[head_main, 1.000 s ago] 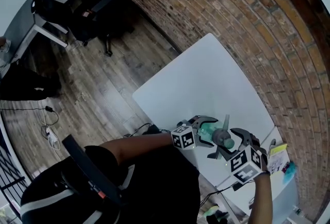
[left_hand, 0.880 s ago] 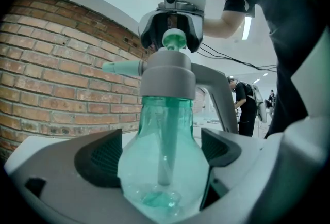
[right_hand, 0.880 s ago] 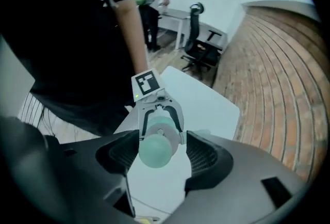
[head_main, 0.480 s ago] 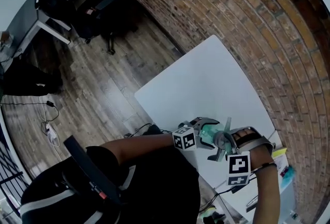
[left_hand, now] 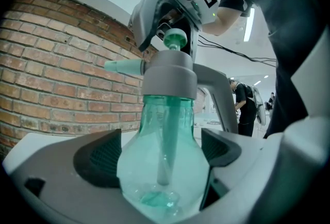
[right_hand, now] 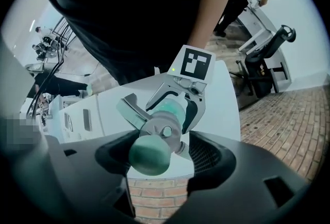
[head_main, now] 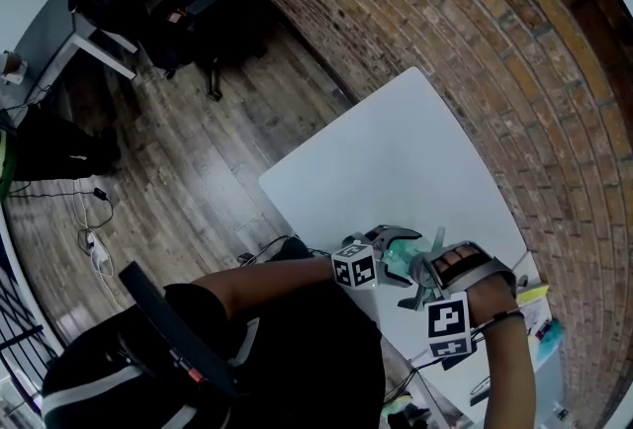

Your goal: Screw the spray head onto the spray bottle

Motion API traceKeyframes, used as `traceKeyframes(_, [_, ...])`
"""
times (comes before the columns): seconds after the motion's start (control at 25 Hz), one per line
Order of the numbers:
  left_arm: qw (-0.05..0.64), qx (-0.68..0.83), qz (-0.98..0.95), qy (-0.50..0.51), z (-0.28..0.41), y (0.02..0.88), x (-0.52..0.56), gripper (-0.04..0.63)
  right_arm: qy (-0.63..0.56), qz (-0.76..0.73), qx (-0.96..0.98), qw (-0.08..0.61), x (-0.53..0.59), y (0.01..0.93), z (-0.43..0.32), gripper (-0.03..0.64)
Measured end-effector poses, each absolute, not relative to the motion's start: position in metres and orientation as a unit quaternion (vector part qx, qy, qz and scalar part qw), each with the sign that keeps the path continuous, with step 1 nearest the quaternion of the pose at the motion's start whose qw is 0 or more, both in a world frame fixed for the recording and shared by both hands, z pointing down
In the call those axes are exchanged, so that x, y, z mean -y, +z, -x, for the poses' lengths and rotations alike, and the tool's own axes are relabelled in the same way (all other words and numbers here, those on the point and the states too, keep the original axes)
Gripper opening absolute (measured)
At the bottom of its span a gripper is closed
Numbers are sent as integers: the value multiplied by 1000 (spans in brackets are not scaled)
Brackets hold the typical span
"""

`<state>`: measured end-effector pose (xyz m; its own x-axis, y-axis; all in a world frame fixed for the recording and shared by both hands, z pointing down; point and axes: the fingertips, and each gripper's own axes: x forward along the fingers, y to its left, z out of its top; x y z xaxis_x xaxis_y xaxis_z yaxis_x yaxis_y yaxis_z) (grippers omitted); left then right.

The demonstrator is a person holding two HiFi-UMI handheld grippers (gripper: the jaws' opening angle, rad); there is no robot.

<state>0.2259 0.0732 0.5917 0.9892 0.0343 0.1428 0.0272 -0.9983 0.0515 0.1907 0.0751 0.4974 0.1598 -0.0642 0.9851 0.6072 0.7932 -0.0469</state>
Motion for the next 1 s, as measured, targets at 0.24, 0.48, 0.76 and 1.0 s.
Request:
traceKeyframes(0.24, [26,-15,-997,75,-228,594,-70,466,-238,243,596,727,-75,500,-193,287])
traceKeyframes(0.48, [29,-17,-997,75,-227,593,-71,466,-221,253,575,746,-83,506,-200,287])
traceKeyframes(0.76, [28,-12,-998,61,-225,591,-71,466,-238,221,601,730,-77,514,-198,287])
traceKeyframes(1.0, [-5,-21,-998,61,-218,593,-77,467,-233,183,627,720,-76,520,-195,287])
